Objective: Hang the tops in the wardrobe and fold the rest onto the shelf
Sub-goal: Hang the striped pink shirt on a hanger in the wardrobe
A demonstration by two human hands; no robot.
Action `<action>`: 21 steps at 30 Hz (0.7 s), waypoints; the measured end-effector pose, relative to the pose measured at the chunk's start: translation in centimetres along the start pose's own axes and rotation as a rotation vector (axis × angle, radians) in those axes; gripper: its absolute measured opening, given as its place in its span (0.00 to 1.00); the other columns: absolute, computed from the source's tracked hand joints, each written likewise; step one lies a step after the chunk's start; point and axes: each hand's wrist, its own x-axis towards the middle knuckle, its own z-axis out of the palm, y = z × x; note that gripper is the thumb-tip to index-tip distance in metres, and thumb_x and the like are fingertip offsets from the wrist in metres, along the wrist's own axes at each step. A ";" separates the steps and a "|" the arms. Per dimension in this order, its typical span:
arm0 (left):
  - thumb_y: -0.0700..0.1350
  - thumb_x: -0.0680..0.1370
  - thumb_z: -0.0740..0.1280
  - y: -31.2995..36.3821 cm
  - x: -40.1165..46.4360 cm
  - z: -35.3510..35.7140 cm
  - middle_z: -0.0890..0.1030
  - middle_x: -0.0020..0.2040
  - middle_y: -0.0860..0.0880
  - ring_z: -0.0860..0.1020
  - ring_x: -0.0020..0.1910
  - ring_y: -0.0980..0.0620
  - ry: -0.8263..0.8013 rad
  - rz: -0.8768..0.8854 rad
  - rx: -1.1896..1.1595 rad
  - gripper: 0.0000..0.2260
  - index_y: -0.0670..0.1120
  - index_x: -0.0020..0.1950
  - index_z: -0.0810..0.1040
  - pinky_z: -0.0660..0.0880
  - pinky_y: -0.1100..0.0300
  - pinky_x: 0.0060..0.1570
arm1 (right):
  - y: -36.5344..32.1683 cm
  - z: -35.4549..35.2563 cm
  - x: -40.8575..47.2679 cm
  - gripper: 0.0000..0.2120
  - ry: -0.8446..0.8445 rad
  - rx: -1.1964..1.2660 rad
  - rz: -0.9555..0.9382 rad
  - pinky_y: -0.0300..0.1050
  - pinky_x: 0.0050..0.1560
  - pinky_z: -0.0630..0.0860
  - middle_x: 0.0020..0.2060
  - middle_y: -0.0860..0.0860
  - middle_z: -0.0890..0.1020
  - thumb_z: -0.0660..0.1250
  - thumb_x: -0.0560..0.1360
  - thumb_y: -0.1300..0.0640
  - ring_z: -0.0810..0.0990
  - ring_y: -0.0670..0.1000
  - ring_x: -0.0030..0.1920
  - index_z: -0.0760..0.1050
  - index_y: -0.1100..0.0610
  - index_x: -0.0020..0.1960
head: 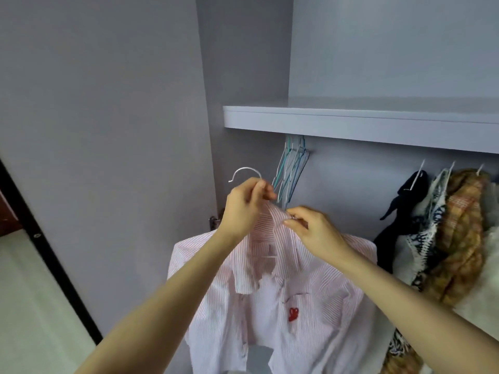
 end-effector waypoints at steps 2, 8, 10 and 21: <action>0.39 0.82 0.56 0.3 0.6 0.6 0.78 0.32 0.50 0.78 0.32 0.59 0.047 -0.065 -0.147 0.14 0.45 0.38 0.73 0.70 0.70 0.31 | 0.6 -0.5 -0.6 0.07 -0.049 0.007 -0.047 0.44 0.48 0.71 0.43 0.53 0.80 0.67 0.75 0.62 0.79 0.54 0.44 0.80 0.63 0.52; 0.39 0.82 0.55 -1.0 2.1 1.0 0.68 0.24 0.55 0.67 0.26 0.57 0.130 -0.154 -0.253 0.16 0.45 0.35 0.69 0.67 0.68 0.28 | 5.9 -4.2 -3.4 0.10 -0.179 -0.218 0.176 0.45 0.55 0.73 0.52 0.49 0.82 0.64 0.77 0.55 0.80 0.51 0.52 0.78 0.56 0.57; 0.39 0.82 0.55 -1.5 3.0 0.6 0.66 0.23 0.57 0.63 0.26 0.56 0.163 -0.196 -0.278 0.16 0.46 0.34 0.68 0.62 0.65 0.26 | 7.5 -5.0 -4.6 0.10 -0.255 -0.146 0.307 0.36 0.48 0.73 0.46 0.47 0.80 0.63 0.78 0.54 0.79 0.43 0.45 0.75 0.56 0.57; 0.43 0.82 0.54 -5.9 2.4 -0.8 0.68 0.30 0.52 0.64 0.30 0.52 0.243 -0.201 0.076 0.17 0.48 0.33 0.65 0.65 0.56 0.35 | 7.1 -6.4 -5.6 0.09 -0.456 -0.549 0.254 0.46 0.34 0.63 0.31 0.48 0.71 0.55 0.82 0.53 0.75 0.57 0.37 0.65 0.54 0.44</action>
